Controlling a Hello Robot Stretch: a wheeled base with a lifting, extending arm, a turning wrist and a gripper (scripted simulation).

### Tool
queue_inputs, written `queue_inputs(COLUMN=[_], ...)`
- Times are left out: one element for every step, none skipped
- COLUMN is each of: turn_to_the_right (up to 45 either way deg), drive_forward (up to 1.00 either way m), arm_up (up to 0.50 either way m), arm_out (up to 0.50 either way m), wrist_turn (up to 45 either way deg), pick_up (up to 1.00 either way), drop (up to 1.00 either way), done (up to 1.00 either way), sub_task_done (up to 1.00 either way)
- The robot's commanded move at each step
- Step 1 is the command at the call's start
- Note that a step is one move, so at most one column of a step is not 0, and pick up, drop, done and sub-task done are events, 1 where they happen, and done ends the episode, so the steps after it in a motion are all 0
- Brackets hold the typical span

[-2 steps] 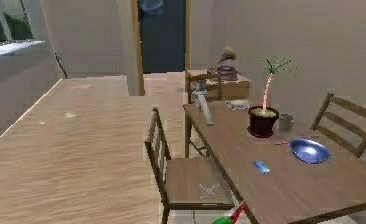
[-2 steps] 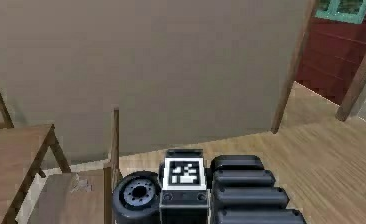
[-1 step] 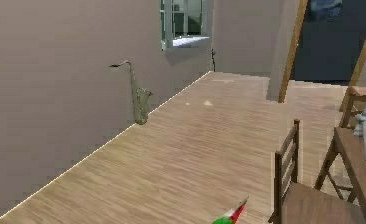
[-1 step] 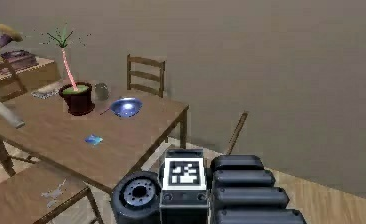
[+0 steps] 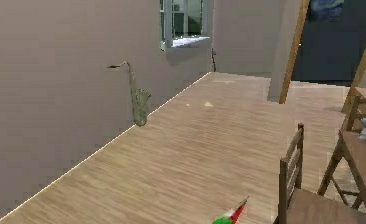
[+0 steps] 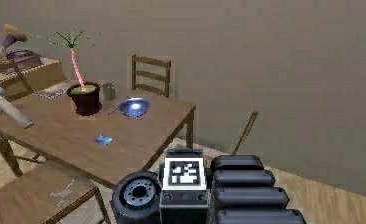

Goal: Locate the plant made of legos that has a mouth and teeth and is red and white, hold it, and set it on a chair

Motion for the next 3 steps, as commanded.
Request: queue_inputs(turn_to_the_right=[27.0, 0.0, 0.0], drive_forward=[0.0, 0.0, 0.0], arm_up=[0.0, 0.0, 0.0], arm_out=[0.0, 0.48, 0.0], wrist_turn=[0.0, 0.0, 39.0], pick_up=[0.0, 0.0, 0.0], drop=[0.0, 0.0, 0.0], done=[0.0, 0.0, 0.0], sub_task_done=[0.0, 0.0, 0.0])
